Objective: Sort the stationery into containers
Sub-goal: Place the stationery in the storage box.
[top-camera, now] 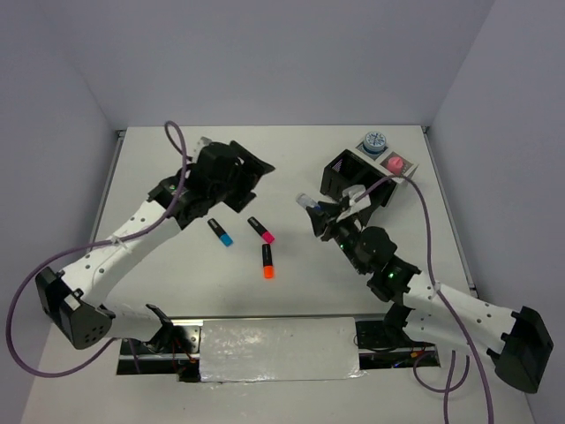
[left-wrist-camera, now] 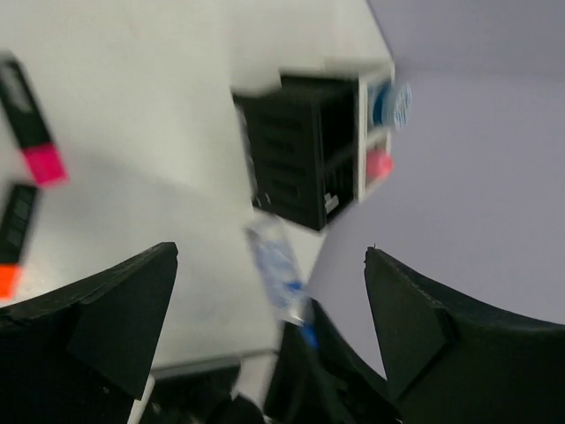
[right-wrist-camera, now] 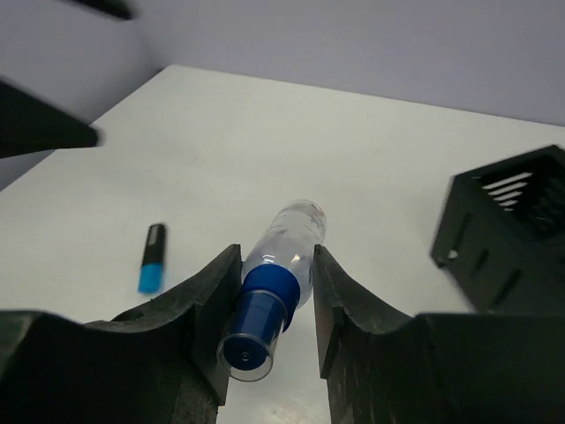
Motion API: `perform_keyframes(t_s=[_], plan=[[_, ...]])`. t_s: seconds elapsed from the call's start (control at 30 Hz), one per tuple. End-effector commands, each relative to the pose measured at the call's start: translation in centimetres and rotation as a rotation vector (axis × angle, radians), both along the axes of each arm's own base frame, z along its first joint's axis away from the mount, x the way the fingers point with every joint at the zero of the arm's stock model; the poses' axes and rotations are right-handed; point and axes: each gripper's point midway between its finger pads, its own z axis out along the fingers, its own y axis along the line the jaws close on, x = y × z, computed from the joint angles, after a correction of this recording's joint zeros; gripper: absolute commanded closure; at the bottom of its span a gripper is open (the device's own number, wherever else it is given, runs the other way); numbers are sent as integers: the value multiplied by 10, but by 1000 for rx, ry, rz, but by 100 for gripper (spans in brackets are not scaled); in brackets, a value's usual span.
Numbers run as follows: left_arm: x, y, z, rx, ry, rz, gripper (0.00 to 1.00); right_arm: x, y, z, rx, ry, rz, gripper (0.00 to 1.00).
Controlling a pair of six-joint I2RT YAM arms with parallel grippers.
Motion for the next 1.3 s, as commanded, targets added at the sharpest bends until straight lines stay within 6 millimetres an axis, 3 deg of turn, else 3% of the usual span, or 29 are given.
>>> perform_keyframes(t_s=[0.0, 0.03, 0.07, 0.17, 0.23, 0.27, 0.3, 0.33, 0.4, 0.43, 0.5, 0.53, 0.67, 0.83, 1.03, 1.17, 1.2, 1.27], plan=[[8, 90, 14, 233, -51, 187, 1, 16, -33, 32, 34, 82, -106, 100], [8, 106, 12, 276, -53, 209, 1, 19, -38, 34, 39, 116, -113, 100], [6, 124, 18, 353, -105, 190, 1, 27, -55, 39, 6, 160, -168, 100], [-4, 144, 34, 517, -216, 95, 1, 51, -79, 35, -90, 293, -259, 100], [-12, 149, 35, 593, -239, 27, 1, 63, -90, 35, -136, 355, -293, 100], [-20, 149, 36, 654, -277, -60, 1, 71, -98, 46, -154, 367, -308, 100], [-24, 151, 34, 686, -287, -99, 1, 85, -97, 35, -189, 416, -314, 100], [-32, 157, 33, 739, -301, -144, 1, 93, -98, 52, -181, 400, -316, 100], [-41, 158, 24, 779, -301, -212, 1, 111, -106, 36, -241, 474, -352, 100], [-48, 162, 24, 807, -318, -241, 1, 119, -107, 51, -233, 455, -360, 100], [-57, 161, 14, 822, -320, -309, 1, 137, -112, 34, -268, 525, -367, 100], [-63, 163, 10, 842, -331, -340, 1, 144, -113, 44, -265, 525, -368, 100], [-72, 168, 1, 875, -349, -378, 1, 177, -118, 24, -287, 590, -379, 100], [-76, 173, -21, 908, -338, -405, 1, 198, -121, 12, -280, 628, -369, 100], [-77, 173, -43, 921, -322, -427, 1, 213, -127, -30, -304, 730, -366, 100], [-76, 171, -52, 921, -315, -437, 1, 218, -129, -47, -285, 752, -354, 86], [-76, 171, -54, 921, -307, -438, 1, 219, -129, -51, -281, 762, -348, 78], [-74, 175, -55, 930, -295, -410, 1, 222, -130, -59, -281, 786, -341, 77]])
